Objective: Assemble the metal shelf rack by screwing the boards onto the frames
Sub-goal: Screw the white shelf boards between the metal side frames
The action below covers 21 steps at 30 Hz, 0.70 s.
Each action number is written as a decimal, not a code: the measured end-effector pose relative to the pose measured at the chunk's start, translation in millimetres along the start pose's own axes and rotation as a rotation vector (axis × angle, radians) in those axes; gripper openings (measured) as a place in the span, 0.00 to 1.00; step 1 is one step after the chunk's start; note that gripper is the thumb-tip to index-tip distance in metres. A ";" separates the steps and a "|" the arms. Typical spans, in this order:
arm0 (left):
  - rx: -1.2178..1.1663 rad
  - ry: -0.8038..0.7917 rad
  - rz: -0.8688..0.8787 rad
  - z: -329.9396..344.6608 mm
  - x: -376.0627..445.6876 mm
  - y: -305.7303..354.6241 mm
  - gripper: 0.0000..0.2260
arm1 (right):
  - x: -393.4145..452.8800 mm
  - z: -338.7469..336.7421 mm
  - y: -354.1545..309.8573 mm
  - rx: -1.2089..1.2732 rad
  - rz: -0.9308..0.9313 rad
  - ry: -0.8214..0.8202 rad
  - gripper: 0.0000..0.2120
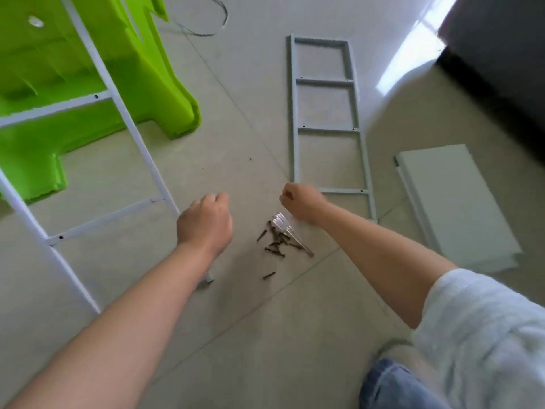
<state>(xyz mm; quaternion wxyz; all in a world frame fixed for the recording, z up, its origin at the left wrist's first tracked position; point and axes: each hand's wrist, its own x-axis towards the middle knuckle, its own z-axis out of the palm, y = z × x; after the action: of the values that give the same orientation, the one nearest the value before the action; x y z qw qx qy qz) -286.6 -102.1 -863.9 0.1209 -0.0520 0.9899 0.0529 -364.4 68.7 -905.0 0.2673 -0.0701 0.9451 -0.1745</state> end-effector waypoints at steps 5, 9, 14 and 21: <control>0.006 -0.141 0.254 6.6 24.4 120.7 0.13 | -48.2 -57.7 141.2 -0.071 0.250 0.124 0.11; 0.032 -0.250 0.330 12.9 36.5 196.4 0.14 | -89.4 -87.9 255.3 -0.003 0.530 0.252 0.10; 0.004 -0.422 0.376 26.6 46.6 269.5 0.14 | -107.3 -101.0 351.9 0.089 0.809 0.224 0.32; -0.245 -0.625 0.299 60.4 56.0 356.9 0.17 | -76.9 -95.8 400.2 0.239 0.737 0.225 0.35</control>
<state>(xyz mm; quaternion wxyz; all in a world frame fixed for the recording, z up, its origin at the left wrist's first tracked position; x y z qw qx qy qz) -367.9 252.9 -903.1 0.4015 0.0977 0.8880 0.2016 -365.7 486.0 -938.7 0.2130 0.3246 0.9033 -0.1823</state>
